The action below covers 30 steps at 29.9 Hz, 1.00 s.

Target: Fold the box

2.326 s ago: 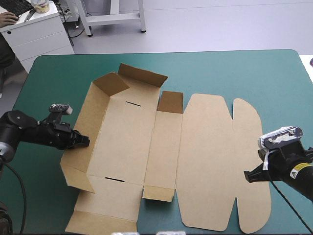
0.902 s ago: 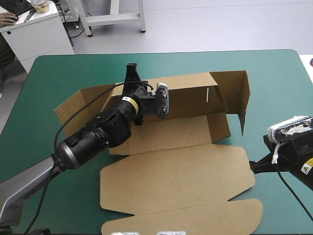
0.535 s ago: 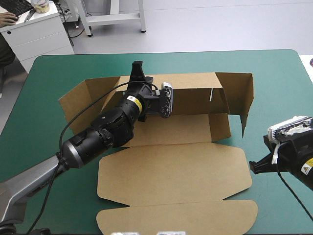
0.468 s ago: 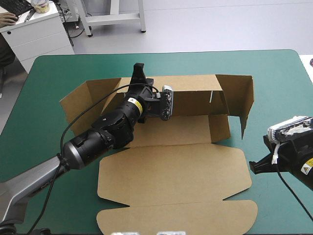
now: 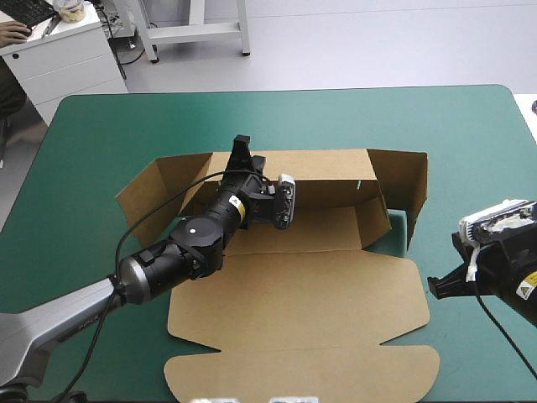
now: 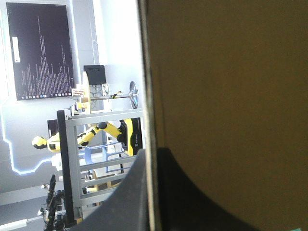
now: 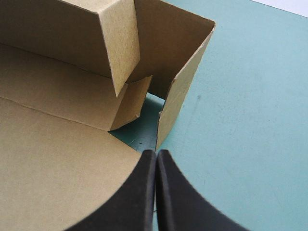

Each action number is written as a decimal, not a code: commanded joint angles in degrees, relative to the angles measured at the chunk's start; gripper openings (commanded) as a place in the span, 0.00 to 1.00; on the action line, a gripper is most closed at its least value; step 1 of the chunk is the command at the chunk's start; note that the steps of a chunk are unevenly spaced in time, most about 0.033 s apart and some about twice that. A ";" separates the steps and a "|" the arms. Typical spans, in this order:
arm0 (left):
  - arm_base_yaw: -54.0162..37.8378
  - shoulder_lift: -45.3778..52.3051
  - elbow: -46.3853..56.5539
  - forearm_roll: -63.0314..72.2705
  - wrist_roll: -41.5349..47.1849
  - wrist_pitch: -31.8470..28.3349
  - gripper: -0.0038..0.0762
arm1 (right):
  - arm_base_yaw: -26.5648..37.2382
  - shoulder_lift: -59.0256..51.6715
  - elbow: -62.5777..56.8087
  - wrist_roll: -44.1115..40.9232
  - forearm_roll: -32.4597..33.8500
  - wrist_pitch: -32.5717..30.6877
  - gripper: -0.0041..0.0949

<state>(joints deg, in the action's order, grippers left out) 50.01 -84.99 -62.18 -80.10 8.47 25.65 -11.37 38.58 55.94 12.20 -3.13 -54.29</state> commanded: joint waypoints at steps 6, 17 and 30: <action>0.28 2.29 2.21 -4.26 8.11 1.75 0.04 | 0.21 -0.10 1.90 0.45 0.22 5.61 0.02; 0.28 2.29 2.61 -4.59 12.14 4.67 0.04 | 0.21 0.01 7.43 -4.91 3.13 7.34 0.67; 0.28 2.29 2.61 -5.18 12.63 3.67 0.04 | 0.21 11.36 25.93 -14.33 12.18 4.01 0.84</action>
<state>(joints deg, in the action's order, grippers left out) 50.13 -84.69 -58.75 -85.04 19.66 28.11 -11.37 45.90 76.47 -1.73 7.84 -52.91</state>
